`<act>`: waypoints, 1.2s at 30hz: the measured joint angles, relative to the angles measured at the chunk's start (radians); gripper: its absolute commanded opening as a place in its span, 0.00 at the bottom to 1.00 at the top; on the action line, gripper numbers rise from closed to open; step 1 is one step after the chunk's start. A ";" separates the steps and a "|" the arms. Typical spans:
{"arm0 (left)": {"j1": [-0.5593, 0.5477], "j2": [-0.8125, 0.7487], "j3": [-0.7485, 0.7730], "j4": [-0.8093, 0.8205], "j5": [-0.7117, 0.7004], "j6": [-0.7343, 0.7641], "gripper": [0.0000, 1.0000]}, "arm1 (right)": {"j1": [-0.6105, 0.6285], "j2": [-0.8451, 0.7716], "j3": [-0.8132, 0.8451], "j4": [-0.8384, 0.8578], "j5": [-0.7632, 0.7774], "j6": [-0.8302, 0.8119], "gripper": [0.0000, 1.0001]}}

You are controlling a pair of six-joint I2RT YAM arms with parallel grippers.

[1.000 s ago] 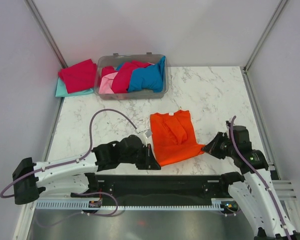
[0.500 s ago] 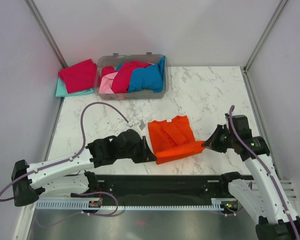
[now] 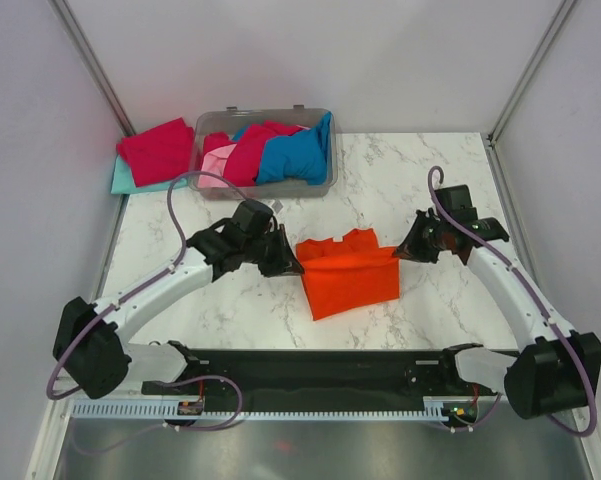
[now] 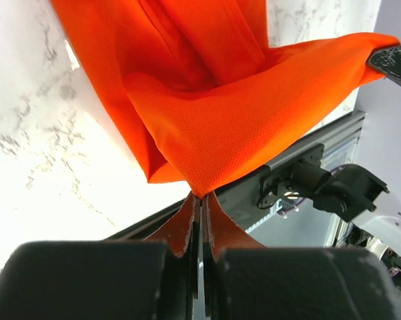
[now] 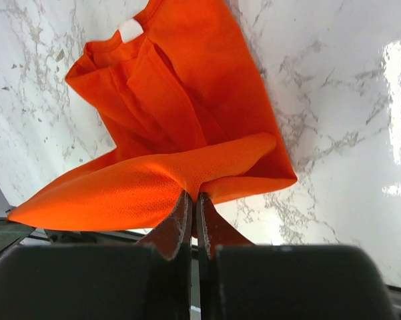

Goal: Fold and stack the t-shirts

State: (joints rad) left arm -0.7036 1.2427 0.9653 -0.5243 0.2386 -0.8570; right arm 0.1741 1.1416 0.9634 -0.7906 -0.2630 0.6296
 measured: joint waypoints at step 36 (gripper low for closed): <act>0.435 0.684 0.450 -0.022 0.219 0.248 0.72 | -0.030 0.491 0.418 0.261 0.050 -0.128 0.76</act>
State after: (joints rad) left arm -0.2684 1.9270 1.4155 -0.5461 0.4576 -0.6086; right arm 0.1444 1.6321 1.3819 -0.5293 -0.2131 0.5014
